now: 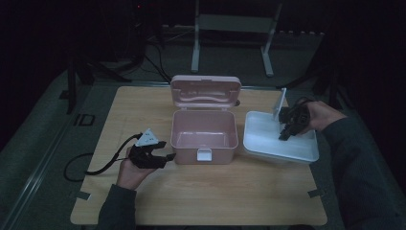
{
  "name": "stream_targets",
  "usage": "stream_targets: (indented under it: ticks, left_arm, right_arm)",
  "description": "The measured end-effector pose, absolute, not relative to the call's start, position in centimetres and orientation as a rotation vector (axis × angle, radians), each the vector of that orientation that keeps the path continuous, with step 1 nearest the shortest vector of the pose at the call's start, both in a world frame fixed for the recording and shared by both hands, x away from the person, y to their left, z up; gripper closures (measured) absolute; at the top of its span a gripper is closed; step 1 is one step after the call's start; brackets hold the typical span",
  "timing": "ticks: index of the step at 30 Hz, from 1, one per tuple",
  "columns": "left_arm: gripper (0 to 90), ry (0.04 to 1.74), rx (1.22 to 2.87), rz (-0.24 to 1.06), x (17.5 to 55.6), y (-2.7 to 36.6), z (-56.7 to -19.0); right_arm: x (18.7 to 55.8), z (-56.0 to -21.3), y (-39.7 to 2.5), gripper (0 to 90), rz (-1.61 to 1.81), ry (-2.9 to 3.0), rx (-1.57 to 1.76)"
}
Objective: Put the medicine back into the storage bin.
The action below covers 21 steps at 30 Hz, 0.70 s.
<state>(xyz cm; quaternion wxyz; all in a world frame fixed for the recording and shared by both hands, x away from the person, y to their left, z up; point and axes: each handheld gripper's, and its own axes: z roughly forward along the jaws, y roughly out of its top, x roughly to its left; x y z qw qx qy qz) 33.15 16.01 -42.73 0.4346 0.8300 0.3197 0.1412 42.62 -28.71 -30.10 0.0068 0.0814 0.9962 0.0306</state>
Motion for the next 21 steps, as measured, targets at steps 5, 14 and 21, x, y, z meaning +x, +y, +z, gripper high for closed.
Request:
stream_targets:
  ticks: [5,14,21]
  left_arm:
    - [37.0,0.798,2.059,0.359,33.1,16.1,-42.6]
    - [37.0,0.805,2.048,0.364,33.0,16.4,-42.5]
    - [37.1,0.803,2.043,0.364,33.0,16.5,-42.5]
  right_arm:
    - [42.9,-29.4,-25.9,89.5,0.152,3.113,0.178]
    - [44.0,-29.6,-19.0,89.5,0.218,3.118,0.031]
    - [44.2,-29.3,-14.6,89.5,0.247,3.115,-0.047]
